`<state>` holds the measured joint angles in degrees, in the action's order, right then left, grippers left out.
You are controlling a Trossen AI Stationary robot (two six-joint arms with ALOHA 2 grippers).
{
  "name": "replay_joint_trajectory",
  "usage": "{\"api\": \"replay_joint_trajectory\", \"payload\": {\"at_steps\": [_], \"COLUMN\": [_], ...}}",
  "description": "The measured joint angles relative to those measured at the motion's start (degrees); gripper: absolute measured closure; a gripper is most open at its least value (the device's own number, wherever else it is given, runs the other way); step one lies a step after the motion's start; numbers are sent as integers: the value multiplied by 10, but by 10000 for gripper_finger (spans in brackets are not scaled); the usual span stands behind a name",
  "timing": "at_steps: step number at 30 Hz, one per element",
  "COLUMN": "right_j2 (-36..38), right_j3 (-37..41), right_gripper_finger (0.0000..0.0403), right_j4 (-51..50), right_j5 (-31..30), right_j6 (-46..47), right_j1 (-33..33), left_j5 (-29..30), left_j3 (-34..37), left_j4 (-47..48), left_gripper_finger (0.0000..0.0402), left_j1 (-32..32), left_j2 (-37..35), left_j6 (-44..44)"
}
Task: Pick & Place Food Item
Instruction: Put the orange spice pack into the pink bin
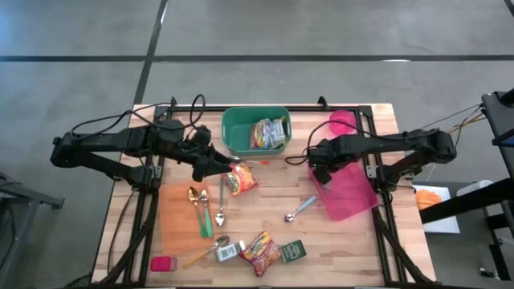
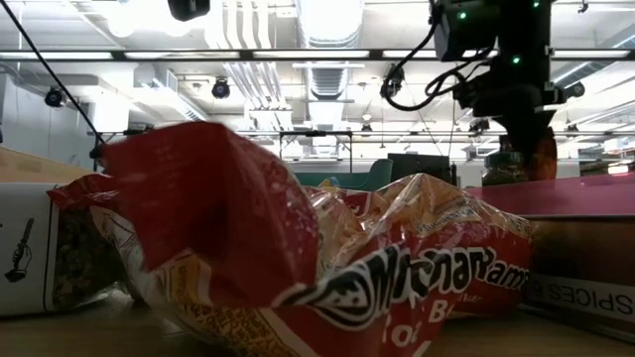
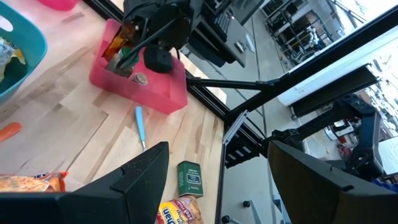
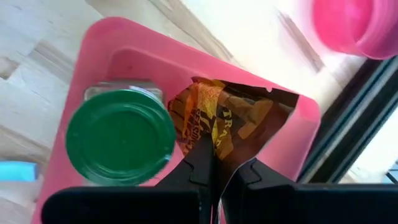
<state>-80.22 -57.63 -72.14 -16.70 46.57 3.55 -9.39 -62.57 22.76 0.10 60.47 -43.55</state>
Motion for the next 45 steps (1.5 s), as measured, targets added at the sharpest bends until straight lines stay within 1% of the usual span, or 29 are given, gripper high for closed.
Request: {"api": "replay_joint_trajectory", "payload": {"at_steps": [11, 15, 25, 28, 34, 37, 41, 45], "right_j2": [-3, 1, 3, 4, 15, 27, 47, 71], "right_j3": [30, 44, 46, 46, 46, 46, 46, 41], "right_gripper_finger": [395, 395, 390, 365, 285, 253, 225, 216], "right_j4": [29, 46, 61, 62, 61, 61, 61, 45], "right_j5": [1, 12, 27, 37, 32, 32, 32, 32], "right_j6": [-10, -18, -35, -42, -51, -51, -43, -32], "right_j1": [1, 1, 1, 1, 1, 1, 1, 1], "left_j5": [0, 0, 0, 0, 0, 0, 0, 0], "left_j3": [0, 0, 0, 0, 0, 0, 0, 0], "left_j4": [8, 11, 13, 13, 13, 13, 14, 14], "left_gripper_finger": [124, 124, 124, 124, 124, 124, 124, 124], "left_j1": [0, 0, 0, 0, 0, 0, 0, 0], "left_j2": [0, 0, 0, 0, 0, 0, 0, 0], "left_j6": [0, 0, 0, 0, 0, 0, 0, 0]}}
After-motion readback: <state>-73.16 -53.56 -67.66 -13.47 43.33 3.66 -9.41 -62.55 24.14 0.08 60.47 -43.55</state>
